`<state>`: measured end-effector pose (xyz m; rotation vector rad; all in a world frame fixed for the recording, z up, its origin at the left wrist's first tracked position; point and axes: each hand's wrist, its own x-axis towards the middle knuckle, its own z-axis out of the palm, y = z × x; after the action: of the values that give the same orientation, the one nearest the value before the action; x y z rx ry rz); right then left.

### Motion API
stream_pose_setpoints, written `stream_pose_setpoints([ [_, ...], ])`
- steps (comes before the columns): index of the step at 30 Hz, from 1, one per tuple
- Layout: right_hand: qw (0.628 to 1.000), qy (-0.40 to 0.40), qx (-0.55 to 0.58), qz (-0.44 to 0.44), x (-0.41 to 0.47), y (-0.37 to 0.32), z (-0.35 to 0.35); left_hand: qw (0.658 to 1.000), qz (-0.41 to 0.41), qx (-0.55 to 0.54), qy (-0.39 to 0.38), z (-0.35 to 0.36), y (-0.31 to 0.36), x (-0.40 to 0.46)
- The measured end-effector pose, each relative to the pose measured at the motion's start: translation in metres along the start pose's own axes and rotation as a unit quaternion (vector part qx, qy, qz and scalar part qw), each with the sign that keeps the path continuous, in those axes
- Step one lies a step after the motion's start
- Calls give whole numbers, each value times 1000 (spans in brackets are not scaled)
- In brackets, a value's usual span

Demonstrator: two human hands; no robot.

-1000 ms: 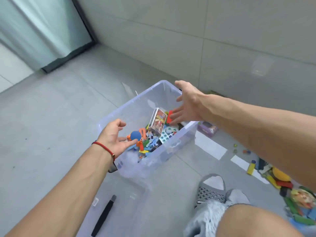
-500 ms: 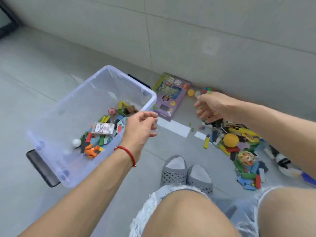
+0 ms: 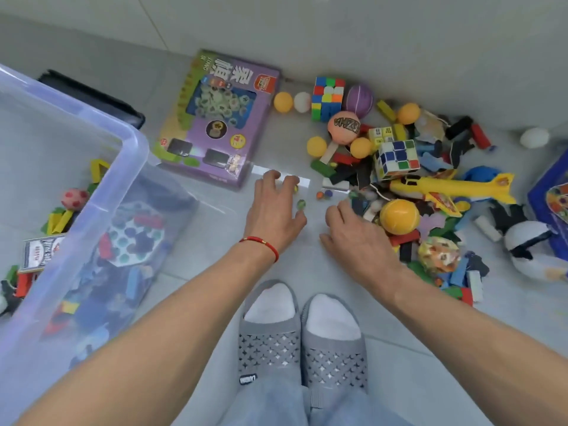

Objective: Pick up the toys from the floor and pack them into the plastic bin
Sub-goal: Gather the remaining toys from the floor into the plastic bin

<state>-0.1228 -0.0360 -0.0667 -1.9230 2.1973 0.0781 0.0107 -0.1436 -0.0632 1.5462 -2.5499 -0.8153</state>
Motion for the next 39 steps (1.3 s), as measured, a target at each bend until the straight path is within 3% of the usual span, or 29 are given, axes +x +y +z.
stream_pose_setpoints([
  [3,998,46,-14,-43,-5,2,23,997,68,11,14,15,-10,15],
  [5,996,65,39,-52,-11,3,32,994,101,19,23,25,-16,18],
  [13,980,136,137,42,-9,16,19,985,150,29,82,40,-24,16],
  [19,990,122,59,36,31,30,20,994,70,-27,78,31,-12,24],
  [23,995,98,21,21,33,32,32,993,63,-66,75,28,7,34],
  [27,986,136,89,33,34,30,18,994,62,-58,68,30,18,43],
  [34,963,147,217,-61,59,24,20,997,50,-35,40,34,10,45],
  [39,963,147,218,-56,63,21,28,996,37,-63,46,32,-2,43],
])
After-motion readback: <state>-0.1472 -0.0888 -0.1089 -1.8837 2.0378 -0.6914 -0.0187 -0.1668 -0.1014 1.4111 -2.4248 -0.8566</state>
